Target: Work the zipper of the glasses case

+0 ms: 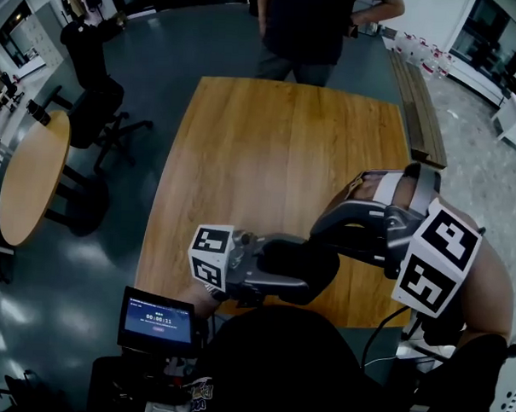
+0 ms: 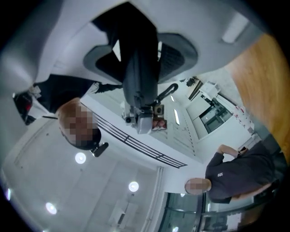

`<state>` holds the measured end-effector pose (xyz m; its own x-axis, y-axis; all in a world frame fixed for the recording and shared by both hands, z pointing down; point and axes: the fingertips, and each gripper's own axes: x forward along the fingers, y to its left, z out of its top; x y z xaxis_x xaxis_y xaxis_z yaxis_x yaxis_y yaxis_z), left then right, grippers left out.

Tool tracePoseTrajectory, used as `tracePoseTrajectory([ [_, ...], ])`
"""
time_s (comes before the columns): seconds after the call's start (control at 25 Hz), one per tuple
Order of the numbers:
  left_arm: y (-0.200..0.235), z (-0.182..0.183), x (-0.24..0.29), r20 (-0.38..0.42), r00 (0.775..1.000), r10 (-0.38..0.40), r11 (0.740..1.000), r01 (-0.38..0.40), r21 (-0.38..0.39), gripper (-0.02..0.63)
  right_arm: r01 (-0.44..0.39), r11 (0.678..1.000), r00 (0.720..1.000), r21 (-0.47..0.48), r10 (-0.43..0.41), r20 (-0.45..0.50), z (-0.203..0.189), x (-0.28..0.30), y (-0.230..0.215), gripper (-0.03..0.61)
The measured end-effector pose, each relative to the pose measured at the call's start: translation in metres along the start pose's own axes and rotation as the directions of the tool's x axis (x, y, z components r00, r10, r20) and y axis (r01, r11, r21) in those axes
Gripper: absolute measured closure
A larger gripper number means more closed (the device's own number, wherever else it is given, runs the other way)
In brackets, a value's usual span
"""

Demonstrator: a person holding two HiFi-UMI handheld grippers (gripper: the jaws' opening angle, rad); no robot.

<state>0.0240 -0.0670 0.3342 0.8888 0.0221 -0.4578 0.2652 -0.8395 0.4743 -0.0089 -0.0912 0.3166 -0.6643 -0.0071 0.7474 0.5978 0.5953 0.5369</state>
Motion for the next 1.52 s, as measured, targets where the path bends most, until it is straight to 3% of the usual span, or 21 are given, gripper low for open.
tracePoseTrajectory([
  [0.12,-0.006,-0.011,0.01,-0.043,0.999,0.022,0.999,-0.02,0.047,0.37,-0.02,1.0,1.0,-0.007,0.02,-0.008,0.0,0.016,0.001,0.575],
  [0.2,-0.016,-0.009,0.017,-0.034,0.999,-0.006,0.998,0.008,0.059,0.373,-0.032,0.999,0.999,-0.015,0.032,0.001,0.004,0.024,0.002,0.576],
  [0.28,-0.023,-0.002,0.018,-0.009,0.999,-0.039,0.998,0.039,0.045,0.374,0.037,0.999,0.998,-0.002,-0.037,0.042,0.007,0.016,-0.013,0.575],
  [0.36,-0.022,0.001,0.012,-0.011,0.999,-0.051,0.998,0.051,0.023,0.374,0.078,0.992,0.988,0.099,-0.09,0.128,0.008,-0.007,-0.028,0.574],
  [0.44,-0.014,0.003,0.001,-0.067,0.997,-0.04,0.999,0.04,0.01,0.374,-0.037,0.971,0.978,0.236,-0.014,0.209,0.002,-0.03,-0.025,0.571],
  [0.48,-0.009,0.005,-0.006,-0.118,0.993,-0.03,0.999,0.031,0.009,0.373,-0.114,0.946,0.968,0.304,0.036,0.25,0.0,-0.038,-0.02,0.555],
  [0.56,-0.003,0.007,-0.016,-0.25,0.968,-0.018,1.0,0.023,0.017,0.373,-0.21,0.889,0.946,0.406,0.078,0.316,0.001,-0.044,-0.013,0.476],
  [0.72,-0.009,0.003,-0.019,-0.491,0.869,-0.06,0.997,0.075,0.012,0.372,-0.274,0.894,0.935,0.355,0.161,0.316,0.008,-0.028,0.003,0.475],
  [0.92,-0.034,-0.021,-0.012,-0.633,0.752,-0.186,0.981,0.177,-0.079,0.372,-0.472,0.829,0.851,0.299,0.341,0.399,0.027,-0.01,0.021,0.459],
  [1.08,-0.05,-0.032,-0.007,-0.662,0.699,-0.27,0.961,0.242,-0.137,0.372,-0.651,0.703,0.72,0.286,0.45,0.529,0.042,-0.011,0.034,0.439],
  [1.24,-0.058,-0.044,-0.002,-0.694,0.65,-0.31,0.948,0.264,-0.176,0.373,-0.762,0.592,0.605,0.262,0.506,0.615,0.052,-0.014,0.05,0.434],
  [1.36,-0.059,-0.049,-0.004,-0.7,0.632,-0.332,0.942,0.264,-0.208,0.373,-0.819,0.523,0.539,0.236,0.56,0.629,0.053,-0.013,0.061,0.49],
  [1.44,-0.058,-0.051,-0.006,-0.696,0.633,-0.34,0.94,0.255,-0.226,0.373,-0.824,0.521,0.53,0.221,0.574,0.624,0.053,-0.012,0.064,0.547],
  [1.52,-0.057,-0.05,-0.009,-0.684,0.645,-0.341,0.94,0.247,-0.236,0.373,-0.811,0.544,0.546,0.216,0.57,0.614,0.053,-0.011,0.063,0.571],
])
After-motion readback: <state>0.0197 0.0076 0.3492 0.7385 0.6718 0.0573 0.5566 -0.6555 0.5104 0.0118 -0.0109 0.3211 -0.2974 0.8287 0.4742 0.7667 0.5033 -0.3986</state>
